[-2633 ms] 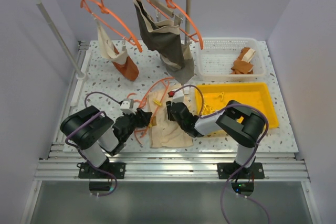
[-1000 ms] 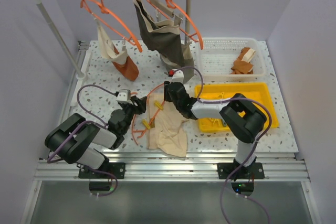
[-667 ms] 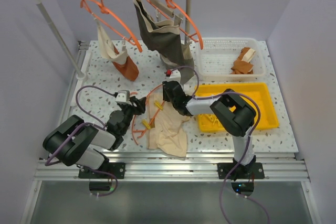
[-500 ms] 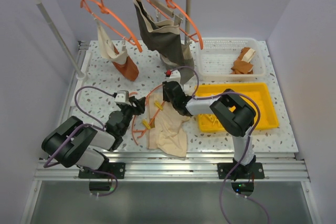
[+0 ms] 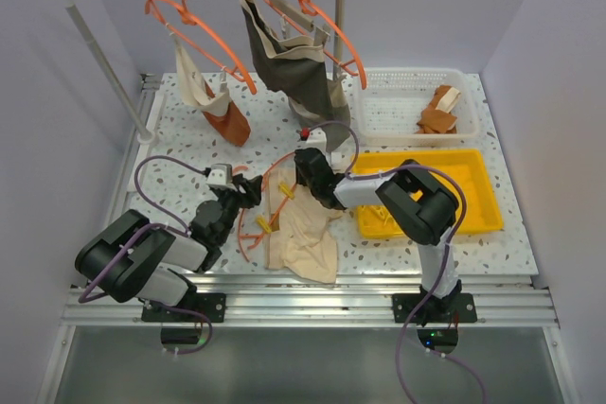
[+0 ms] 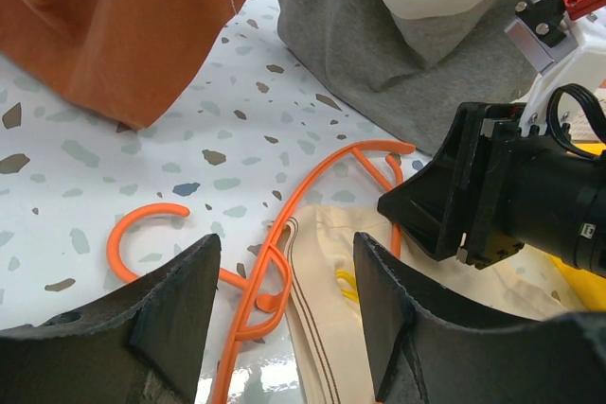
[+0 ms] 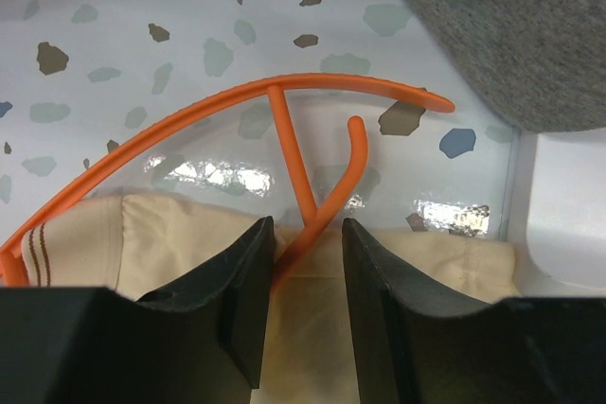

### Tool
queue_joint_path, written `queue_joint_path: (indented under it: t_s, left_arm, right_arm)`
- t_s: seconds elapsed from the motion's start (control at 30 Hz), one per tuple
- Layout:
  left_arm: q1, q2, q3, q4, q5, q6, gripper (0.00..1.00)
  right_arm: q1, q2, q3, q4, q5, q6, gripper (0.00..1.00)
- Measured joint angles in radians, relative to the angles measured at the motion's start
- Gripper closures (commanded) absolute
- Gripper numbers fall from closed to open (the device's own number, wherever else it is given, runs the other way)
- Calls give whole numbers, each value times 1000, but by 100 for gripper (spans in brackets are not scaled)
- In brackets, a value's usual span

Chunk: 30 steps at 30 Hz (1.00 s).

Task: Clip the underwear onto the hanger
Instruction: Adjust the hanger at the center of the board.

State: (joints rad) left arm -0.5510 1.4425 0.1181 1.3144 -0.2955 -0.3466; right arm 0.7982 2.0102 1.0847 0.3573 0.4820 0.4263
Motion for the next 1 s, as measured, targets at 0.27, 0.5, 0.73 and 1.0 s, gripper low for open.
queue_joint_path:
  t_s: [0.27,0.5,0.73,1.0]
  left_arm:
    - [0,-7,-13,0,-1,0,38]
    - [0,-16,-19,0,-2,0,38]
    - [0,-25,-30,0,-5,0,38]
    - [0,-27,-32,0,-5,-1,38]
  right_arm:
    - [0,33,37,0,2,4,74]
    - [0,31,35,21,5,19,85]
    - [0,-13,10,41,0,31,88]
    - [7,-65,7,85,-25,74,89]
